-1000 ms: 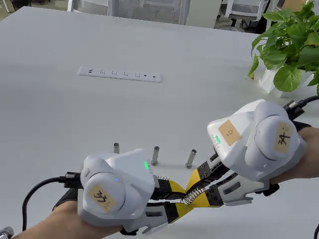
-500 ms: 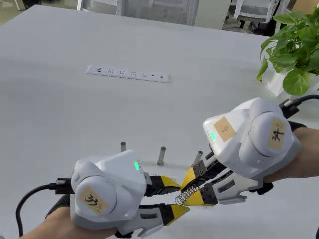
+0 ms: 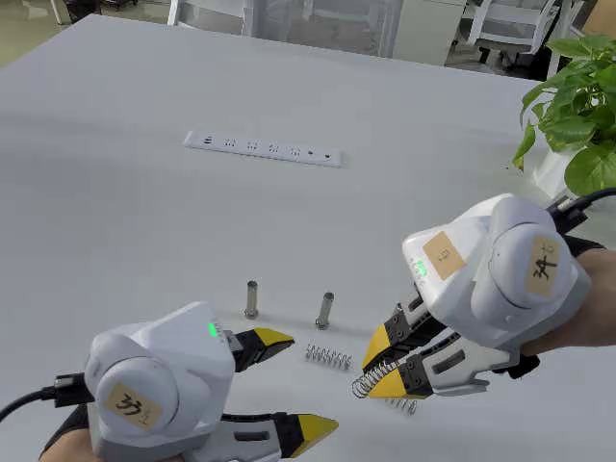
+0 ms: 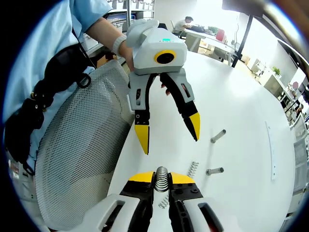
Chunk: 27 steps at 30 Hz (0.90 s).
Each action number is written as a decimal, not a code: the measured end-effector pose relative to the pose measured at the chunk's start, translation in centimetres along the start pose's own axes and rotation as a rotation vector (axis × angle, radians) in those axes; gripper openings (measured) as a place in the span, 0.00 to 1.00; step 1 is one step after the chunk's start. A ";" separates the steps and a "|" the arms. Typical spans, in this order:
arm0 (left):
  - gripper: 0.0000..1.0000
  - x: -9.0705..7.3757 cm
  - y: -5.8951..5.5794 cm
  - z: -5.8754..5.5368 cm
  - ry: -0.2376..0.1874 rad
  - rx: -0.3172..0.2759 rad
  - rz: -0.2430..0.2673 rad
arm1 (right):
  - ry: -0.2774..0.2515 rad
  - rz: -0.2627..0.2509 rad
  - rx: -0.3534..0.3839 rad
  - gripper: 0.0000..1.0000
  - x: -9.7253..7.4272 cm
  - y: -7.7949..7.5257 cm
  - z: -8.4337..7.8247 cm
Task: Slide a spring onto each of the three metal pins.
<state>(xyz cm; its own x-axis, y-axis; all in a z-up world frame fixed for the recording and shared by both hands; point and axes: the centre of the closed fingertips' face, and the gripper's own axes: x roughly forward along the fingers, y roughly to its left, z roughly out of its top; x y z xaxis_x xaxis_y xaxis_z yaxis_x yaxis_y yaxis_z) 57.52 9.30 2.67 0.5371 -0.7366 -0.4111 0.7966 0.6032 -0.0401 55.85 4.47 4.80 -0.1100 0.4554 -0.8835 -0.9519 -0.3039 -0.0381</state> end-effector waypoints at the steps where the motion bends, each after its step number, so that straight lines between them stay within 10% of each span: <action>1: 0.56 -0.2 0.2 -0.1 0.000 -0.006 0.011 | 0.002 -0.001 0.000 0.07 -0.1 -0.1 0.0; 15: 0.98 -2.4 3.7 -1.4 -0.004 -0.067 0.181 | 0.059 -0.021 -0.041 0.07 -0.1 -2.7 -0.5; 27: 0.99 -3.4 4.7 -2.4 0.019 -0.099 0.224 | 0.080 -0.014 -0.104 0.07 0.5 -5.3 1.5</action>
<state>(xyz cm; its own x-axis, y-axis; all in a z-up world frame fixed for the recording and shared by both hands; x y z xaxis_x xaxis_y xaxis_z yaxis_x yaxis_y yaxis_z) 58.74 15.38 1.67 0.6910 -0.5762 -0.4365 0.6269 0.7783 -0.0350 60.44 7.55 5.23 -0.0699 0.3931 -0.9168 -0.9179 -0.3852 -0.0952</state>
